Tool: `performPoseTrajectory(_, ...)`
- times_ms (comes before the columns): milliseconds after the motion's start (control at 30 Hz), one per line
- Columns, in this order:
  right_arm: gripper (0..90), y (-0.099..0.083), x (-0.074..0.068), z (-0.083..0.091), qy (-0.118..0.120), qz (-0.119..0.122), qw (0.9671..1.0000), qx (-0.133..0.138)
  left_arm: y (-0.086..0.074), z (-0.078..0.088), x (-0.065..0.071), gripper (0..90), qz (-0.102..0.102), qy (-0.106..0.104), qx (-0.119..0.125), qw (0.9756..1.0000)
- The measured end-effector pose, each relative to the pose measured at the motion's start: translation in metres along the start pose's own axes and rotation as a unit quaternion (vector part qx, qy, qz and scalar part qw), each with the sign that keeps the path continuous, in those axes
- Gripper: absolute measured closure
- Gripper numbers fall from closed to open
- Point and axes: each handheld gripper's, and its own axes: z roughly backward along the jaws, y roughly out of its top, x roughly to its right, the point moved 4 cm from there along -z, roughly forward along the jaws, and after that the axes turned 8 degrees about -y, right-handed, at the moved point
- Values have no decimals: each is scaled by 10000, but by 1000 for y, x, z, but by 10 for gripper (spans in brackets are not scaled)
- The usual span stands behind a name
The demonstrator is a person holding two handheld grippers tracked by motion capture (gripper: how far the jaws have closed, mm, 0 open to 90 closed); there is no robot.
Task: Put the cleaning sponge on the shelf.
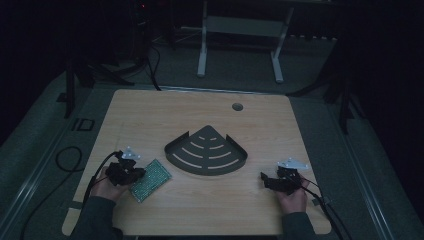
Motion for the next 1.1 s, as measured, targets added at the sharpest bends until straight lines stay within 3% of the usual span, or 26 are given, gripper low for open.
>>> performPoseTrajectory(300,198,0,0,0,-1,7,10000,3,16,6,-16,811,-21,-225,-206,9995)
performPoseTrajectory(500,199,0,0,0,0,7,10000,3,17,-1,-22,800,8,-405,-539,9977)
performPoseTrajectory(767,199,0,0,0,0,6,10000,3,17,-6,-23,784,36,-515,-659,9965)
performPoseTrajectory(1100,199,0,0,0,0,6,10000,3,14,-11,-26,742,14,-395,-964,9946)
